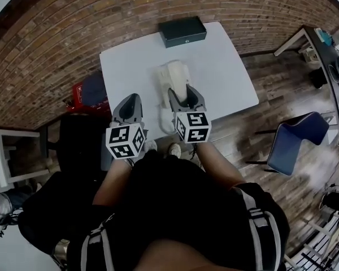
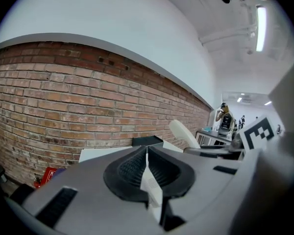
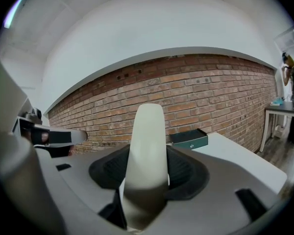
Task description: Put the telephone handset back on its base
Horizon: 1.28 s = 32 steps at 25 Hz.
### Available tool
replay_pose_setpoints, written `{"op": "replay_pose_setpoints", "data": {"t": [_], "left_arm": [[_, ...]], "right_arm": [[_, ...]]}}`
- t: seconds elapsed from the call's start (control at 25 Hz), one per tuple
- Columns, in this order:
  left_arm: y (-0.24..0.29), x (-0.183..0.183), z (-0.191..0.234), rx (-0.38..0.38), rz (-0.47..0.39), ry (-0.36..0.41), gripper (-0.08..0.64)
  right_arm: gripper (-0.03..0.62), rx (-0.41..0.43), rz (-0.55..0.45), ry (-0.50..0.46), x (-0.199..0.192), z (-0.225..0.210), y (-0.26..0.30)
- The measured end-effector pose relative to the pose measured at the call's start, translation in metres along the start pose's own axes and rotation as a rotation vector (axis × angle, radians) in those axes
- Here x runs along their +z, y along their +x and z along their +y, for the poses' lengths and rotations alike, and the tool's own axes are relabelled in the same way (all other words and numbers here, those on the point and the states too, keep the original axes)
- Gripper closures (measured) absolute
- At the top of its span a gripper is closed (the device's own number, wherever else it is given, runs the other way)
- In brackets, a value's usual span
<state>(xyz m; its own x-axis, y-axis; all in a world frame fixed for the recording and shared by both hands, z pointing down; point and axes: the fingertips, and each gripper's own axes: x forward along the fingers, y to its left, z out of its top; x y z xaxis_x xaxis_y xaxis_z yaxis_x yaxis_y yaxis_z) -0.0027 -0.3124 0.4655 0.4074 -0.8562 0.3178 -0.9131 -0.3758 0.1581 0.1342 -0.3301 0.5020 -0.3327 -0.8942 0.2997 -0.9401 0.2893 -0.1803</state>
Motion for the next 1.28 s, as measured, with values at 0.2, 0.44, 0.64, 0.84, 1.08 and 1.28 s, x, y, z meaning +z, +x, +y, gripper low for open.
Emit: {"op": "replay_pose_setpoints", "data": {"t": [0.2,0.44,0.64,0.84,1.08,1.28], "left_arm": [[0.008,0.01,0.006,-0.007,-0.012,0.02,0.548],[0.007,0.016,0.017,-0.012,-0.023,0.027,0.548],[0.006,0.024,0.033,0.003,-0.039,0.038,0.548],[0.004,0.026,0.047,0.021,-0.042,0.032,0.548],[0.001,0.021,0.057,0.038,-0.028,0.021,0.548],[-0.002,0.018,0.068,0.059,-0.018,0.012,0.548]], "right_arm": [[0.391,-0.009,0.049,0.008,-0.011,-0.002,0.025],[0.391,-0.057,0.115,0.007,-0.032,-0.003,0.049],[0.391,-0.088,0.172,-0.005,-0.052,-0.006,0.072],[0.391,-0.115,0.237,0.011,-0.076,-0.013,0.089],[0.391,-0.158,0.298,0.007,-0.098,-0.025,0.106],[0.391,-0.176,0.344,-0.015,-0.114,-0.028,0.119]]}}
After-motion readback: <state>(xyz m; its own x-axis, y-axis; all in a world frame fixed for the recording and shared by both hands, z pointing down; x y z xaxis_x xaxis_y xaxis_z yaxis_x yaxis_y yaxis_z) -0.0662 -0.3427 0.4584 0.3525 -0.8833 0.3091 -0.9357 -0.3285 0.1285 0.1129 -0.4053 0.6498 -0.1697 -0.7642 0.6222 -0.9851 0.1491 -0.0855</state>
